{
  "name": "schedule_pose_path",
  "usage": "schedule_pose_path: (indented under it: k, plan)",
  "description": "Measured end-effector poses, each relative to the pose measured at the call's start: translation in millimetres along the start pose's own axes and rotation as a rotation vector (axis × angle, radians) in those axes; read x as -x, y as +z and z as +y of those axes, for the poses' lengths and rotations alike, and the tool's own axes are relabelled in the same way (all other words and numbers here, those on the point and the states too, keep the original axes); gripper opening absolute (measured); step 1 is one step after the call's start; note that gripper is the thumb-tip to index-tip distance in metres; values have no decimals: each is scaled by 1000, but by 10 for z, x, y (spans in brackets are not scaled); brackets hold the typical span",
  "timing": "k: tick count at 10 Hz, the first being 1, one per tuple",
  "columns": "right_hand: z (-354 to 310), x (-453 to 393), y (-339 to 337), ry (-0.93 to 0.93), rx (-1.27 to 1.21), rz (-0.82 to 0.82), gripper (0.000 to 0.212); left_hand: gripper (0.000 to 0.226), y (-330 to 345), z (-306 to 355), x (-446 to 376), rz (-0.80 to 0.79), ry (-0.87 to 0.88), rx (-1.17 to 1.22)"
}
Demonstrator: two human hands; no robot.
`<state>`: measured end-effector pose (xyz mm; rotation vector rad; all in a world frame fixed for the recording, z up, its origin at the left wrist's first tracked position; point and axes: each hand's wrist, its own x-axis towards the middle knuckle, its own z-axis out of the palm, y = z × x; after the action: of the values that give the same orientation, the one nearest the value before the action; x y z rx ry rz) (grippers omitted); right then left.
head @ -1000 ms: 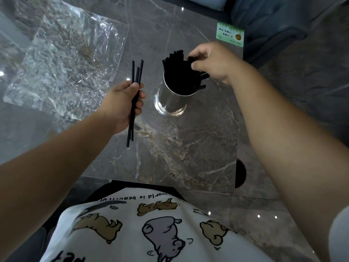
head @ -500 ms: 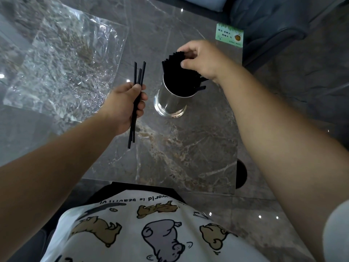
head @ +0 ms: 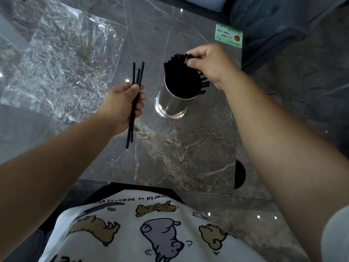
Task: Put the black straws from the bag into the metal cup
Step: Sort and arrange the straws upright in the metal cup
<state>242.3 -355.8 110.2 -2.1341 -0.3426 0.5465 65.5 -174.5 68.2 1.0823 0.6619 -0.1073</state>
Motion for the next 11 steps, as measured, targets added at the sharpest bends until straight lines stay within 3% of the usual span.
schedule_pose_path:
  k: [4, 11]
  plan:
    - [48, 1, -97, 53, -178, -27, 31, 16, 42, 15, -9, -1, 1, -2]
    - [110, -75, -114, 59, -71, -51, 31, 16, 61, 16, -57, 3, -11, 3]
